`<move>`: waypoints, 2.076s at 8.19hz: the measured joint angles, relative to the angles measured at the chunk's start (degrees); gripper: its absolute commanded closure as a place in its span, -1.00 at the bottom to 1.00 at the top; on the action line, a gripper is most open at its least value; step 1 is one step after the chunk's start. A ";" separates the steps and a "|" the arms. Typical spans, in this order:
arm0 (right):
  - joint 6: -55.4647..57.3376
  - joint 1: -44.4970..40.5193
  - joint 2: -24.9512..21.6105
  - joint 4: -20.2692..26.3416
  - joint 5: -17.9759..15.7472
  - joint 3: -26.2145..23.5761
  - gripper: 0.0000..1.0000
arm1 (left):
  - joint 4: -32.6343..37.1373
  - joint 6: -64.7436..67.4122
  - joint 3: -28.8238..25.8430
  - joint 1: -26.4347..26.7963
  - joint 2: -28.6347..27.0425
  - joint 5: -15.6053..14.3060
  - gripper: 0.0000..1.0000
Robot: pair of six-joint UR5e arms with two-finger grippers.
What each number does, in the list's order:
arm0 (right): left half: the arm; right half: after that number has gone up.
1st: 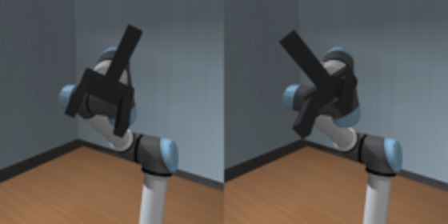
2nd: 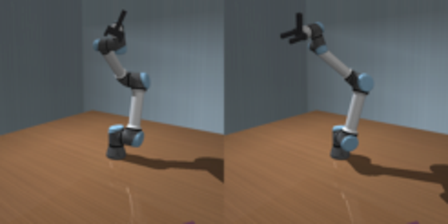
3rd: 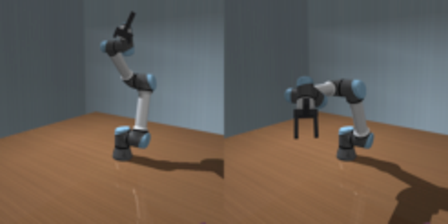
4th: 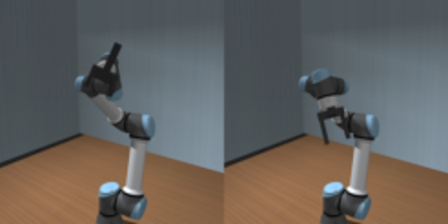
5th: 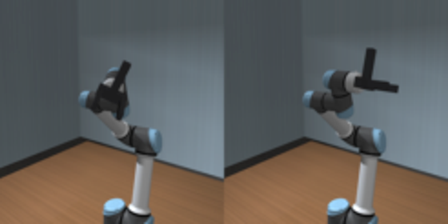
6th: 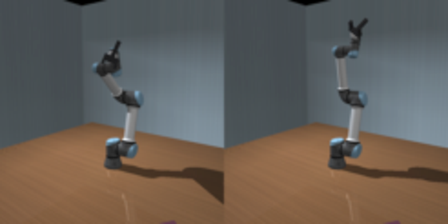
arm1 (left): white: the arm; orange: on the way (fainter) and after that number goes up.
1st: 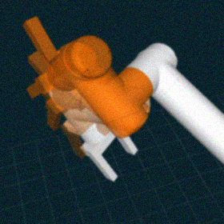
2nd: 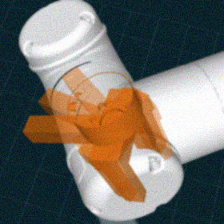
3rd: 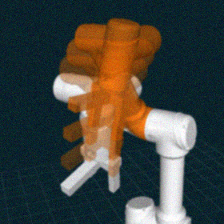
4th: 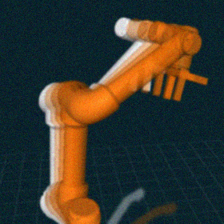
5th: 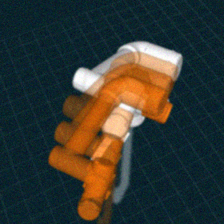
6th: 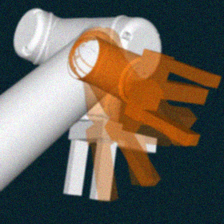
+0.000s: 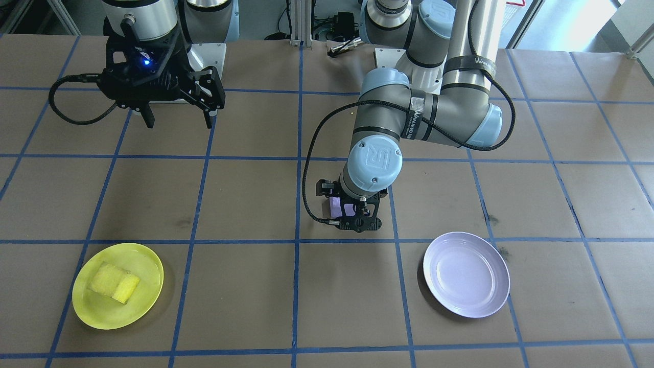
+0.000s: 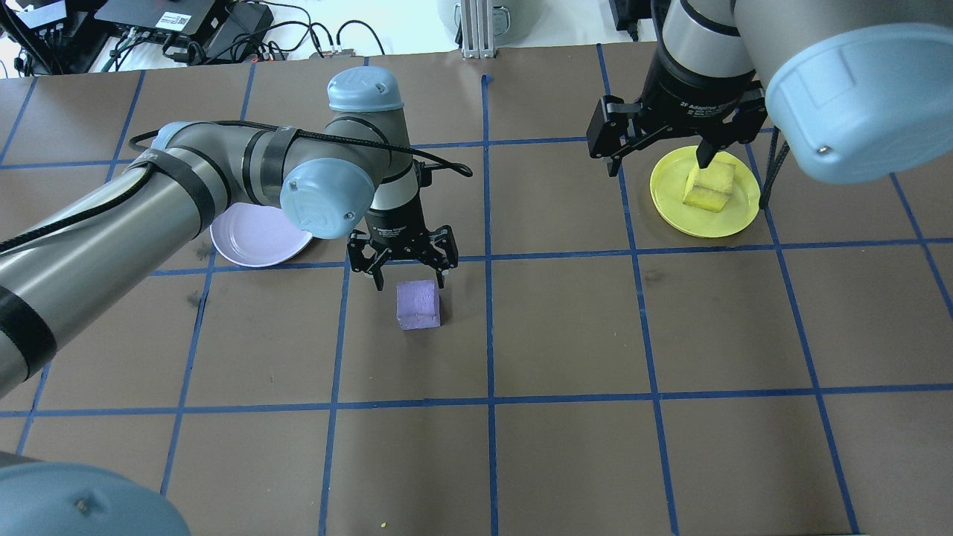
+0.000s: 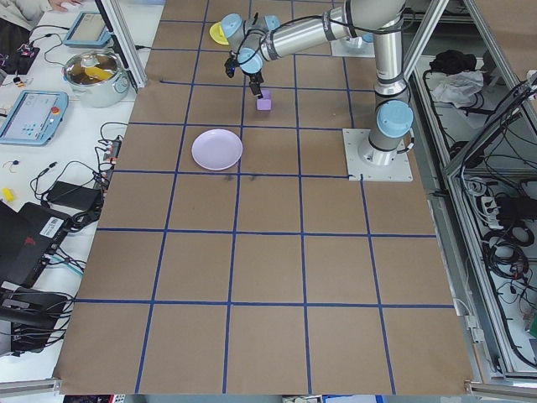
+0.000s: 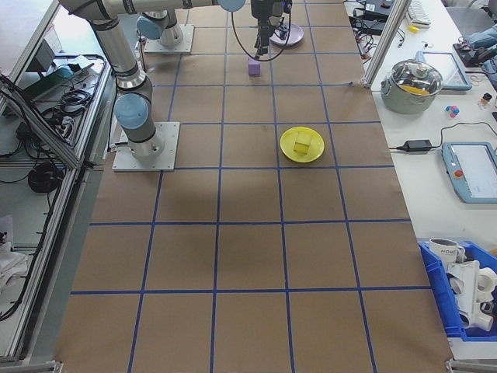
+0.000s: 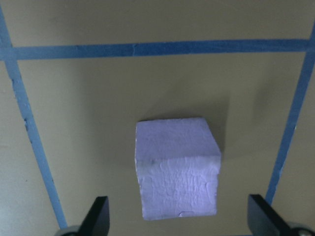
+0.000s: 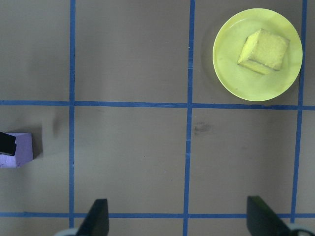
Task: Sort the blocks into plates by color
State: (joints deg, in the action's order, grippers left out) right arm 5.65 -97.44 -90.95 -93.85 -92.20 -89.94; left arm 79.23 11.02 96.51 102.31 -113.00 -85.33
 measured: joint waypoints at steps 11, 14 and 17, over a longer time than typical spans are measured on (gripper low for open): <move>-0.02 2.58 -1.27 0.40 -0.02 0.11 -1.00 | -2.96 -2.40 -0.78 -0.59 -4.14 1.91 1.00; -0.02 2.65 -1.25 0.39 -0.04 0.11 -1.00 | 5.95 -3.72 -9.20 -3.65 -1.68 0.54 1.00; -0.06 2.69 -1.27 0.52 -0.04 0.05 -1.00 | 10.14 -17.85 -19.20 -10.09 -2.14 -5.66 1.00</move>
State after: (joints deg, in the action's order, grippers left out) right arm 5.59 -94.75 -92.22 -93.33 -92.24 -89.89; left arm 89.37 -6.82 77.31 92.22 -115.14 -90.99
